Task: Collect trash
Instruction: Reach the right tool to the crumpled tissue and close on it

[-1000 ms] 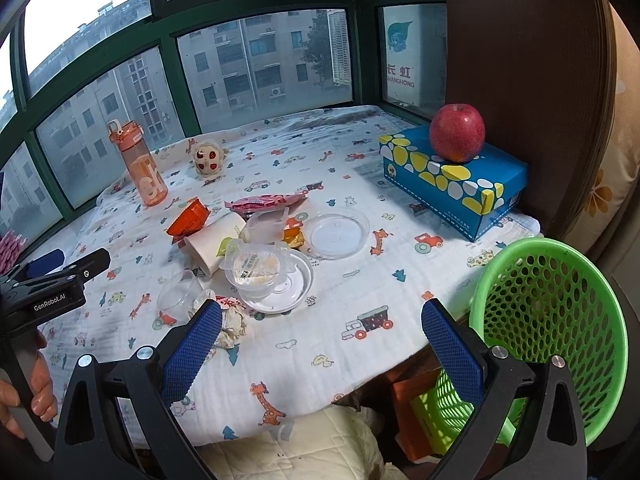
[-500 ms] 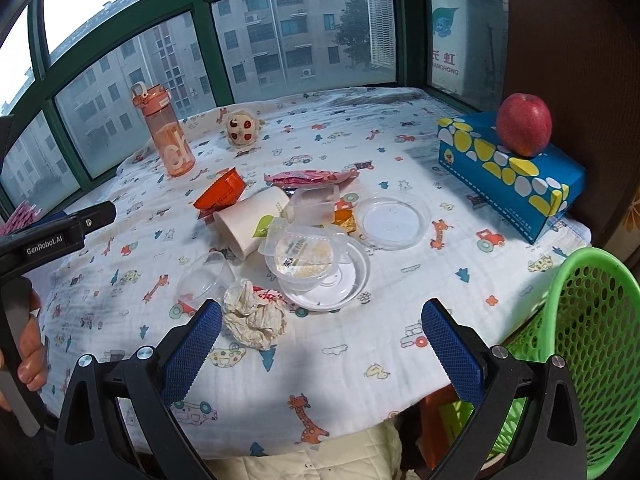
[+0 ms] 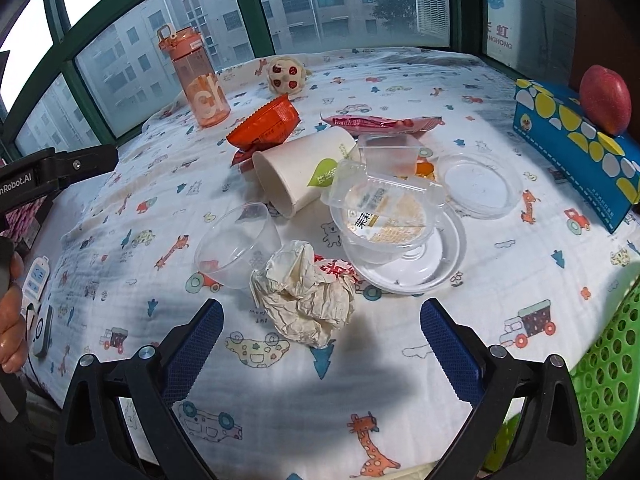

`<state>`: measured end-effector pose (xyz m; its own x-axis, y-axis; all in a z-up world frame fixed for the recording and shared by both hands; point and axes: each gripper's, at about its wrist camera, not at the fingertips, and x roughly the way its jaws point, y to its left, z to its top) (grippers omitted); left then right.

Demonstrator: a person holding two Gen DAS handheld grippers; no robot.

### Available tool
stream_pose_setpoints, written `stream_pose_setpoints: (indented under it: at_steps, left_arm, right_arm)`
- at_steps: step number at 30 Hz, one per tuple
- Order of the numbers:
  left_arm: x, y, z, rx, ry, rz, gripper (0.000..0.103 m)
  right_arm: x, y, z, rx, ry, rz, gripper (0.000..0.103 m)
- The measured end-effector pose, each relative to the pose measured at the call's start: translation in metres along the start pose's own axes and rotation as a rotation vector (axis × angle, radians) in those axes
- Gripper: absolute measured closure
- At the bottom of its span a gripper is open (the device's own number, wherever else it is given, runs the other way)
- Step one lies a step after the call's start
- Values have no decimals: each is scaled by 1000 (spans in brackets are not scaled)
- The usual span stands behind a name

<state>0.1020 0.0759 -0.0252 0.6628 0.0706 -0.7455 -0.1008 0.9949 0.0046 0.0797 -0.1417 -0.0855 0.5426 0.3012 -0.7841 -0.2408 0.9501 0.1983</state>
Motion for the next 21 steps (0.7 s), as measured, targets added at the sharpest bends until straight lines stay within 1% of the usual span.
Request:
stream_pose_setpoints:
  at_steps: [2, 5, 6, 7, 9, 10, 11, 13, 21]
  left_arm:
    - [2, 3, -1, -2, 7, -4, 5]
    - [4, 6, -3, -4, 12, -14, 5]
    - [4, 6, -3, -1, 12, -15, 5]
    - [5, 5, -4, 3, 15, -18, 5]
    - [6, 5, -5, 8, 23, -33, 5]
    - [6, 3, -6, 13, 24, -41, 5]
    - [6, 2, -7, 19, 24, -48, 5]
    - [6, -2, -9, 39, 23, -71, 5]
    - [10, -29, -22, 117, 60, -201, 5]
  right_arm:
    - [7, 0, 1, 7, 12, 19, 8]
    - [17, 0, 2, 11, 27, 22, 9]
    - [19, 0, 2, 11, 26, 25, 13]
    - [22, 0, 3, 11, 35, 32, 23]
    - [27, -1, 3, 21, 55, 44, 28]
    - [27, -2, 3, 23, 59, 45, 36]
    - [28, -2, 3, 25, 63, 55, 41]
    - [25, -2, 2, 25, 63, 67, 48]
    - [-3, -14, -6, 46, 41, 76, 51]
